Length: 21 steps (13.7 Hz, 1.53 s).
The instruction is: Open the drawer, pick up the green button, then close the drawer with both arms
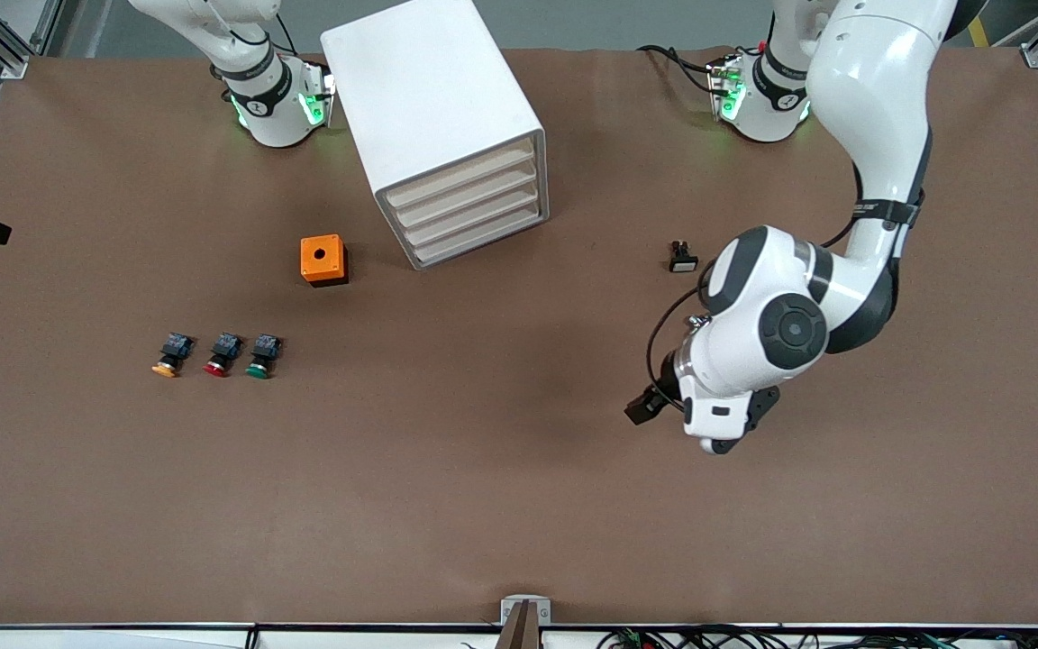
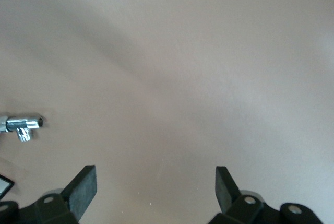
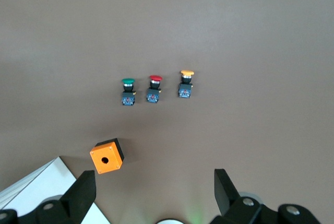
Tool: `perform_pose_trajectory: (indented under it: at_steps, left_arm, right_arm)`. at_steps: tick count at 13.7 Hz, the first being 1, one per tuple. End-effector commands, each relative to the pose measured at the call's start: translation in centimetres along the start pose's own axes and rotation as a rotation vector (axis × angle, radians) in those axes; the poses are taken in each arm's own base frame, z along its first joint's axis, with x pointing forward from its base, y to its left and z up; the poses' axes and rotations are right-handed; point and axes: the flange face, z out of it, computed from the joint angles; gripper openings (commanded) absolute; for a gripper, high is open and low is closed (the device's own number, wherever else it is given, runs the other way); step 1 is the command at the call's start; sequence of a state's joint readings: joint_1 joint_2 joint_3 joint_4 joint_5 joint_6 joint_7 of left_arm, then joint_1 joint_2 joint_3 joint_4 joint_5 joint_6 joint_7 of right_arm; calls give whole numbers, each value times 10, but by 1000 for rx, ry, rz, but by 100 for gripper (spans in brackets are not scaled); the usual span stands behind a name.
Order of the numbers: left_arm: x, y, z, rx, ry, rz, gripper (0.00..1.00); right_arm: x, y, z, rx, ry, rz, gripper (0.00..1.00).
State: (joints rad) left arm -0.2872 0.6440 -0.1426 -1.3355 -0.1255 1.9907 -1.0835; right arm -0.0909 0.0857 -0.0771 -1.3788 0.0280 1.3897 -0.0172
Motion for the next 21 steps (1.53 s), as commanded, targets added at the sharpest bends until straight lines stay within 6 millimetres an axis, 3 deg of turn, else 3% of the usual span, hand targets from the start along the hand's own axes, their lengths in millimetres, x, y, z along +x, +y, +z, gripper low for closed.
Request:
perform_pose_trajectory:
  at_steps: [1, 5, 6, 7, 12, 18, 21]
  left_arm:
    - [5, -3, -22, -13, 22, -8, 100]
    - [32, -18, -46, -33, 54, 19, 100]
    - [39, -24, -61, -48, 69, 52, 100]
    - [58, -39, -79, -60, 81, 68, 100]
    - [73, -87, -128, 35, 19, 321, 100]
    - [91, -168, -166, 101, -60, 623, 100]
    - [79, -220, -194, 122, -35, 697, 100]
  right_arm:
    - [-24, 4, 3, 20, 25, -50, 100]
    - [-36, -10, 5, -38, 57, -97, 100]
    - [-39, -11, 7, -38, 69, -112, 100]
    - [-42, -10, 8, -38, 73, -127, 100]
    - [-50, -6, 13, -36, 70, -131, 100]
    - [-61, -6, 17, -26, 78, -131, 100]
    - [-61, -7, 15, -25, 77, -132, 100]
